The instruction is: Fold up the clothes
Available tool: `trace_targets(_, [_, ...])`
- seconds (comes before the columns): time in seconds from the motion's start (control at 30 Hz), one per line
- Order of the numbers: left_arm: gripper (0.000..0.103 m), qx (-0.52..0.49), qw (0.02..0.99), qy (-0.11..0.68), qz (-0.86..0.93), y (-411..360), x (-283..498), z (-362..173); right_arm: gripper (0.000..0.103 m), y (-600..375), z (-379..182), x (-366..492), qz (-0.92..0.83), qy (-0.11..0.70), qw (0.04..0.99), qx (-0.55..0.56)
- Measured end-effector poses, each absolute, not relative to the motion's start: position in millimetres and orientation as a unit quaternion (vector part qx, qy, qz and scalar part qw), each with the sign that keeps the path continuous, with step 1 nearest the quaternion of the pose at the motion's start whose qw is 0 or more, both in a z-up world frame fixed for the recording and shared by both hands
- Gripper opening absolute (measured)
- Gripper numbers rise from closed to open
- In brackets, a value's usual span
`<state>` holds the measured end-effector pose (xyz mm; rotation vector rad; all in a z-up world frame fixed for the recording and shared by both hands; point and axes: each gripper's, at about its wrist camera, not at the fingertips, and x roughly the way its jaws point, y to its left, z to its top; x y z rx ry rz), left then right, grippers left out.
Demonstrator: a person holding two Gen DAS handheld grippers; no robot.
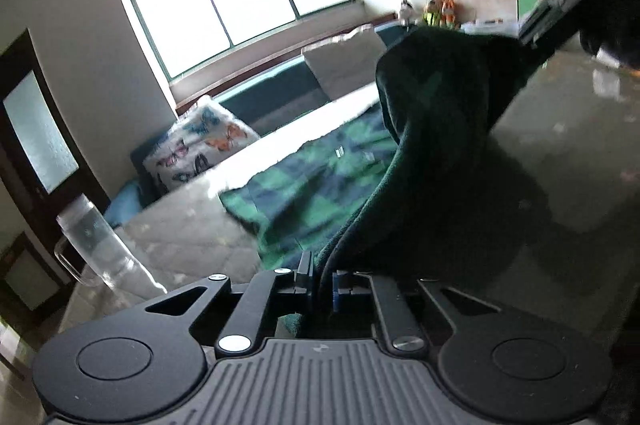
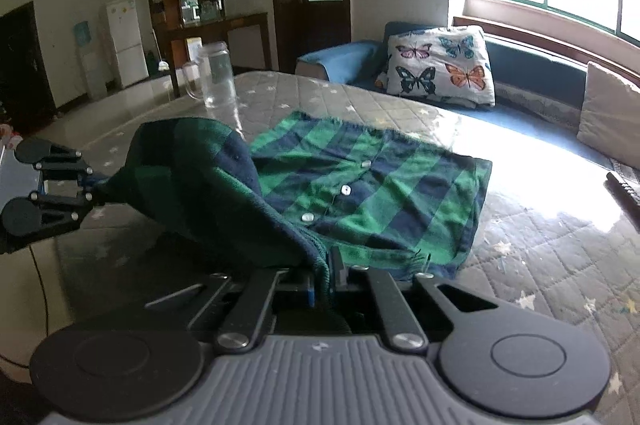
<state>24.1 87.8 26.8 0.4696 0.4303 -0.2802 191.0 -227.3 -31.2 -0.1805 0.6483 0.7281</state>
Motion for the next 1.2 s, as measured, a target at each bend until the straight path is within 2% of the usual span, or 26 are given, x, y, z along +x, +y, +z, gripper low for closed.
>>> trace_targets(0.27, [0.009, 0.206, 0.949, 0.18, -0.155, 88, -33, 71, 0.005, -258, 0, 110, 0.366, 0.296, 0.88, -0.062])
trace_targets(0.43, [0.009, 0.197, 0.955, 0.167, -0.149, 88, -32, 89, 0.004, -257, 7, 115, 0.367, 0.295, 0.88, -0.064])
trace_targets(0.73, [0.009, 0.185, 0.947, 0.219, -0.142, 93, 101, 91, 0.004, -235, 9, 225, 0.345, 0.329, 0.878, -0.045])
trace_targets(0.93, [0.009, 0.156, 0.929, 0.31, -0.128, 102, 207, 51, 0.004, -212, -30, 313, 0.325, 0.377, 0.867, -0.03])
trace_targets(1.07, [0.013, 0.148, 0.916, 0.353, -0.118, 106, 238, 20, 0.007, -202, -63, 349, 0.307, 0.405, 0.861, -0.018])
trace_targets(1.13, [0.017, 0.149, 0.913, 0.363, -0.112, 109, 245, 8, 0.017, -198, -79, 364, 0.296, 0.416, 0.86, -0.012])
trace_targets(1.2, [0.025, 0.148, 0.912, 0.367, -0.106, 113, 248, 1, 0.022, -201, -88, 371, 0.28, 0.416, 0.865, -0.002])
